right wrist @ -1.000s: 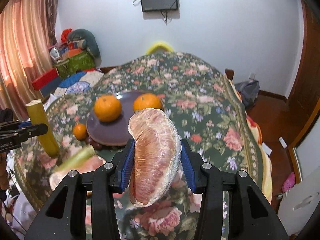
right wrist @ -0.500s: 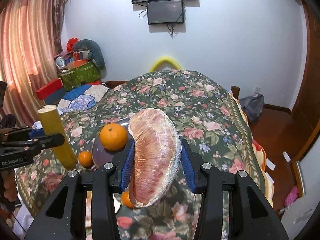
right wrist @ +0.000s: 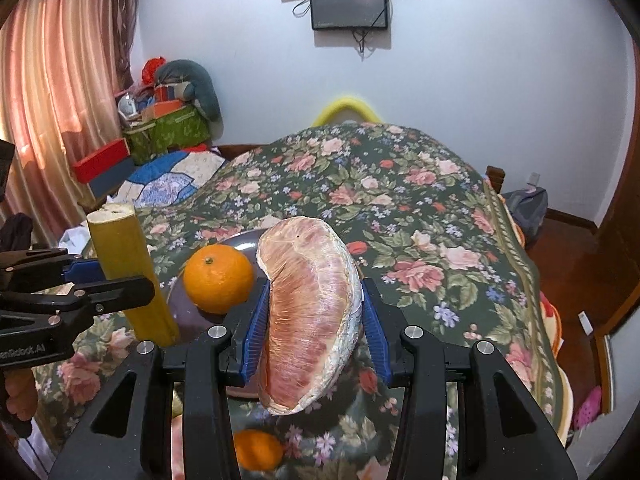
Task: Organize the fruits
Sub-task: 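Set the pomelo segment on the plate with the right tool while the left tool carries the cylinder, then lower the cylinder onto the plate beside the oranges and open the left tool, then move the left tool to the second cylinder while the right tool moves to another pomelo segment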
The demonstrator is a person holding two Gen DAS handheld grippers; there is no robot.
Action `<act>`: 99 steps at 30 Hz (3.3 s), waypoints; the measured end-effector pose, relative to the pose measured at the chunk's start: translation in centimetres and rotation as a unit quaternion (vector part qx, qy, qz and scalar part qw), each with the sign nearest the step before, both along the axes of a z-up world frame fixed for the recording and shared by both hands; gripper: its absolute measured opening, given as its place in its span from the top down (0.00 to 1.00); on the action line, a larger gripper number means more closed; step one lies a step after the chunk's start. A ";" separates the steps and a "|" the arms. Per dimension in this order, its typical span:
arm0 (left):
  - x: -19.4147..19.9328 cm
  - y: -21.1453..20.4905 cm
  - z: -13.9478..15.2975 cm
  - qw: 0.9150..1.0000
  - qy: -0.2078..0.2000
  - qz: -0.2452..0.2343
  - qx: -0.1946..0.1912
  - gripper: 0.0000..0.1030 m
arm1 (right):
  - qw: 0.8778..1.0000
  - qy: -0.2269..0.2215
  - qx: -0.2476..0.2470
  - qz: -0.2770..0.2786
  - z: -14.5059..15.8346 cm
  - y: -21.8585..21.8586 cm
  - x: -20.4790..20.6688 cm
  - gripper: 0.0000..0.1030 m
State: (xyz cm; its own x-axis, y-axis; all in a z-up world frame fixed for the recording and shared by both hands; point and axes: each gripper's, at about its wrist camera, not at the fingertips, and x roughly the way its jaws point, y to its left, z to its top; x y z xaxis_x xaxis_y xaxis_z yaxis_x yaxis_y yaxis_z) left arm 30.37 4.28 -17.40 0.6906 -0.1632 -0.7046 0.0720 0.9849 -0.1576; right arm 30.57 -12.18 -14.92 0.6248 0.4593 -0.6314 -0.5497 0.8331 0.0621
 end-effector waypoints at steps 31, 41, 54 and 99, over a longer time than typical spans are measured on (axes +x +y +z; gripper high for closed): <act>4.1 -1.2 -2.6 0.999 0.034 -0.013 -0.007 0.65 | 0.999 0.034 -0.015 0.013 -1.3 -0.2 2.1 0.57; 4.4 -1.9 -1.7 1.000 0.022 -0.019 -0.005 0.65 | 0.999 0.043 -0.012 0.005 -1.7 -1.2 1.7 0.57; 0.5 -1.3 0.3 1.000 0.022 -0.007 0.010 0.64 | 0.999 0.030 -0.026 0.016 0.0 -1.1 -1.5 0.57; -14.6 3.8 -1.1 0.996 0.064 0.058 0.037 0.53 | 0.995 0.063 -0.062 0.045 -1.8 4.0 -12.5 0.25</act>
